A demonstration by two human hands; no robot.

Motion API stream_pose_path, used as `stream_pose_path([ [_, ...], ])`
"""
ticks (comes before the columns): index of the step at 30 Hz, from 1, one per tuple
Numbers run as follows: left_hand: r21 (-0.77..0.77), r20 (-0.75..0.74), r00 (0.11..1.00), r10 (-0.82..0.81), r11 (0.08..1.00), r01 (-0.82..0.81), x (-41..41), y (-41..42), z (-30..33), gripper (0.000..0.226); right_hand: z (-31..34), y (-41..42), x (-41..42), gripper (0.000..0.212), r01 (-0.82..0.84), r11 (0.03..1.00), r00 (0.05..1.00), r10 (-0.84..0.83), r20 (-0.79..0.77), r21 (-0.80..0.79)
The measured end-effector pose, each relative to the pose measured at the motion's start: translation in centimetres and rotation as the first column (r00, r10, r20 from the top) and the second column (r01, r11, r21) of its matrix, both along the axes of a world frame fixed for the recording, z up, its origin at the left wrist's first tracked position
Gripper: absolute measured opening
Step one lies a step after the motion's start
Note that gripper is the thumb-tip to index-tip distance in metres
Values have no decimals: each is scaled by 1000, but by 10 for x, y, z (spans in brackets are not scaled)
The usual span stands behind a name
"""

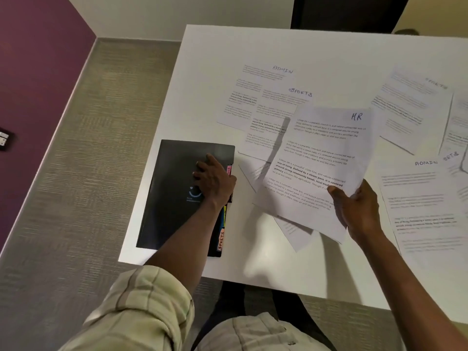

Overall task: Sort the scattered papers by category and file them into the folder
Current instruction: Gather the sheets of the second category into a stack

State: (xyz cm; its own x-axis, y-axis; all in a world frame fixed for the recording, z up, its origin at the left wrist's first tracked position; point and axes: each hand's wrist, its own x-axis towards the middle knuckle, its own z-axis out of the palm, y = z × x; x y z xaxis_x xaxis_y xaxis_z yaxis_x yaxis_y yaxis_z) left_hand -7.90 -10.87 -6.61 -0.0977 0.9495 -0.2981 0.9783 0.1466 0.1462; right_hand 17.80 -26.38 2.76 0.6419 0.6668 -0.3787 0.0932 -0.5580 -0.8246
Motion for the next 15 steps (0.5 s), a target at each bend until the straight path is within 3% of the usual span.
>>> stream_pose_path([
  [9, -80, -244, 941, -234, 972, 221, 15, -6, 23, 86, 18, 22, 9, 32, -102, 995, 989, 99, 109, 21],
  [12, 27, -192, 957, -219, 973, 228, 7, -2, 33, 68, 32, 31, -3, 24, -145, 989, 973, 135, 185, 38],
  [15, 98, -41, 977, -209, 972, 212, -7, 8, 60, 23, 43, 41, -27, 21, -190, 979, 949, 163, 272, 77],
])
